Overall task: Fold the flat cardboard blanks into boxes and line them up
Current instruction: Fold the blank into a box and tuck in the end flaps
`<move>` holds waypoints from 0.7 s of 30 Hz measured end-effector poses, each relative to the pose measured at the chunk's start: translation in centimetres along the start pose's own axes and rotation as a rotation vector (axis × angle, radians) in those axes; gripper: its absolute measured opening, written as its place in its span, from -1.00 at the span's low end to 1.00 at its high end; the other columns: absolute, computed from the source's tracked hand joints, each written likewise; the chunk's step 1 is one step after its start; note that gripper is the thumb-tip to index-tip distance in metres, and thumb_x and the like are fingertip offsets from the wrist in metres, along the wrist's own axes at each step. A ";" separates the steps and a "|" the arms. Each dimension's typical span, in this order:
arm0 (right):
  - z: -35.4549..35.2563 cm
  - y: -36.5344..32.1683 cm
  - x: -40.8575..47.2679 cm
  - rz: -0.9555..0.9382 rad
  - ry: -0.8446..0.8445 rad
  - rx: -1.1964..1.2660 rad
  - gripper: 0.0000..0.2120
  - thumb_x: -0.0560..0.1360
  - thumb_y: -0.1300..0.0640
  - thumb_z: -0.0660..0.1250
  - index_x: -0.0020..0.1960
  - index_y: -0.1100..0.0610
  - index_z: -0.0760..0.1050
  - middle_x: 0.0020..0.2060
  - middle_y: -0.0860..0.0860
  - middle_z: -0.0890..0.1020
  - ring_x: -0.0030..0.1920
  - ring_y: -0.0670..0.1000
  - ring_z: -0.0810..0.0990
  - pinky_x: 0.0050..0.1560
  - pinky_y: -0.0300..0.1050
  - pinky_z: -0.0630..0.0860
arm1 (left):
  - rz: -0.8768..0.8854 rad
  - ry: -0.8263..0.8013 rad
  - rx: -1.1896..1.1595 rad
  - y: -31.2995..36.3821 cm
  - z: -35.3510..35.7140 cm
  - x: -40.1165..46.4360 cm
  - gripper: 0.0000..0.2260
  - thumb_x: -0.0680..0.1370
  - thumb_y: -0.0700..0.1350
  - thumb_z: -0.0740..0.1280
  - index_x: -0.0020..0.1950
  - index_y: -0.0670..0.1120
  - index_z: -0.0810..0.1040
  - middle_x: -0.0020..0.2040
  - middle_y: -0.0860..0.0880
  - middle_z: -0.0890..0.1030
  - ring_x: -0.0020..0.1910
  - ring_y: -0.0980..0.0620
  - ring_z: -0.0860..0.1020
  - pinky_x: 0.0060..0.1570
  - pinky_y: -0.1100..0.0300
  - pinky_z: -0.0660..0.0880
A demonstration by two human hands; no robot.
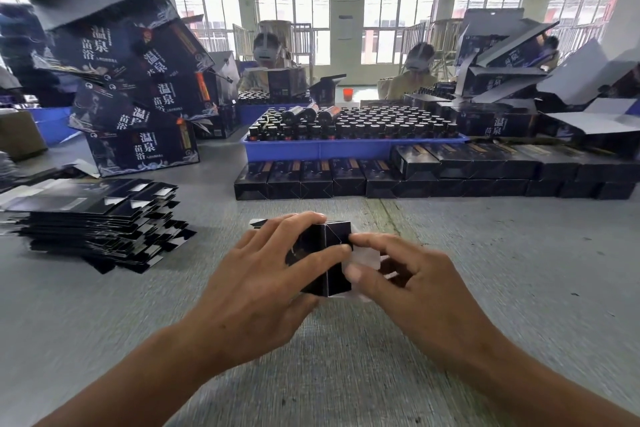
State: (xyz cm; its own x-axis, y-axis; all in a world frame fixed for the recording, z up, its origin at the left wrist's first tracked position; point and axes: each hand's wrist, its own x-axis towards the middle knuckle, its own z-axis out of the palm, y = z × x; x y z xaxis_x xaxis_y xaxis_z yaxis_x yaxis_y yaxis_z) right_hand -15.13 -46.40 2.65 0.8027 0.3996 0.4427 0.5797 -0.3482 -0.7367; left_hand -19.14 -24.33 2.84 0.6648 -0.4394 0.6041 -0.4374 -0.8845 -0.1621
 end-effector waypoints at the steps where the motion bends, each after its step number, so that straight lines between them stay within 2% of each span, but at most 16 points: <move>1: -0.1 0.0 0.0 0.004 -0.032 0.006 -0.46 0.36 -0.36 0.40 0.32 -0.32 0.48 0.05 -0.38 0.59 0.06 -0.35 0.58 -0.06 -0.41 0.55 | -0.006 0.004 -0.004 -0.1 0.0 0.0 -0.52 0.50 0.08 0.32 0.42 0.05 0.45 0.40 -0.14 0.43 0.28 -0.14 0.49 0.07 -0.08 0.59; 3: -0.2 -0.1 -0.1 -0.008 -0.109 0.008 -0.24 0.22 -0.46 0.43 0.38 -0.35 0.39 0.12 -0.50 0.51 0.12 -0.41 0.52 -0.06 -0.52 0.50 | -0.022 0.007 -0.012 -0.3 0.0 -0.1 -0.54 0.52 0.09 0.27 0.41 0.04 0.48 0.41 -0.14 0.42 0.29 -0.14 0.49 0.07 -0.08 0.58; 5: -0.2 -0.2 0.0 -0.028 -0.164 -0.019 -0.19 0.23 -0.35 0.54 0.42 -0.36 0.32 0.12 -0.59 0.43 0.15 -0.45 0.47 -0.07 -0.56 0.45 | -0.030 -0.002 -0.010 -0.5 -0.1 -0.2 -0.52 0.49 0.06 0.28 0.42 0.03 0.48 0.41 -0.15 0.42 0.29 -0.15 0.48 0.08 -0.07 0.58; 7: 0.0 -0.1 0.0 -0.049 -0.140 -0.045 -0.27 0.34 -0.11 0.59 0.42 -0.28 0.36 0.05 -0.65 0.43 0.15 -0.47 0.45 -0.03 -0.62 0.38 | -0.029 0.002 -0.007 -0.4 -0.2 -0.2 -0.52 0.49 0.05 0.28 0.41 0.03 0.48 0.40 -0.14 0.42 0.29 -0.14 0.48 0.07 -0.03 0.58; 9: 0.1 0.0 0.0 -0.055 -0.075 -0.041 -0.39 0.39 0.00 0.57 0.35 -0.29 0.43 0.00 -0.55 0.52 0.10 -0.43 0.51 -0.01 -0.63 0.36 | -0.025 0.013 -0.012 -0.3 -0.3 0.0 -0.55 0.51 0.07 0.25 0.39 0.04 0.48 0.40 -0.14 0.44 0.28 -0.12 0.48 0.04 0.01 0.56; 12: 0.0 0.1 0.0 -0.073 0.002 -0.019 -0.54 0.40 -0.02 0.54 0.17 -0.38 0.46 -0.04 -0.37 0.63 0.01 -0.32 0.61 -0.01 -0.51 0.48 | -0.002 0.011 0.002 -0.1 -0.3 0.1 -0.56 0.51 0.10 0.25 0.39 0.06 0.47 0.39 -0.13 0.44 0.28 -0.09 0.47 0.03 0.06 0.53; 16: 0.0 0.2 -0.1 -0.082 0.046 -0.007 -0.67 0.39 -0.03 0.53 0.07 -0.33 0.54 -0.03 -0.36 0.63 -0.04 -0.21 0.66 0.00 -0.31 0.59 | 0.035 0.011 0.027 -0.1 -0.2 0.1 -0.58 0.54 0.10 0.27 0.38 0.05 0.52 0.39 -0.16 0.46 0.30 -0.11 0.47 0.04 0.05 0.53; 21: 0.2 0.2 -0.1 -0.103 0.069 -0.020 -0.65 0.40 -0.01 0.53 0.07 -0.33 0.53 -0.01 -0.34 0.63 -0.04 -0.21 0.65 0.01 -0.31 0.58 | 0.065 0.020 0.058 0.0 -0.3 0.2 -0.61 0.56 0.09 0.26 0.38 0.06 0.47 0.39 -0.19 0.47 0.31 -0.15 0.49 0.03 -0.02 0.57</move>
State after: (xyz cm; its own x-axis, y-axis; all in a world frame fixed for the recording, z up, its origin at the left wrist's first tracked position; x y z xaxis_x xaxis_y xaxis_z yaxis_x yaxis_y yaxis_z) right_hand -15.14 -46.39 2.36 0.7462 0.3754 0.5498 0.6615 -0.3253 -0.6757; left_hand -19.20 -24.35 3.22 0.6236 -0.4934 0.6064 -0.4427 -0.8622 -0.2463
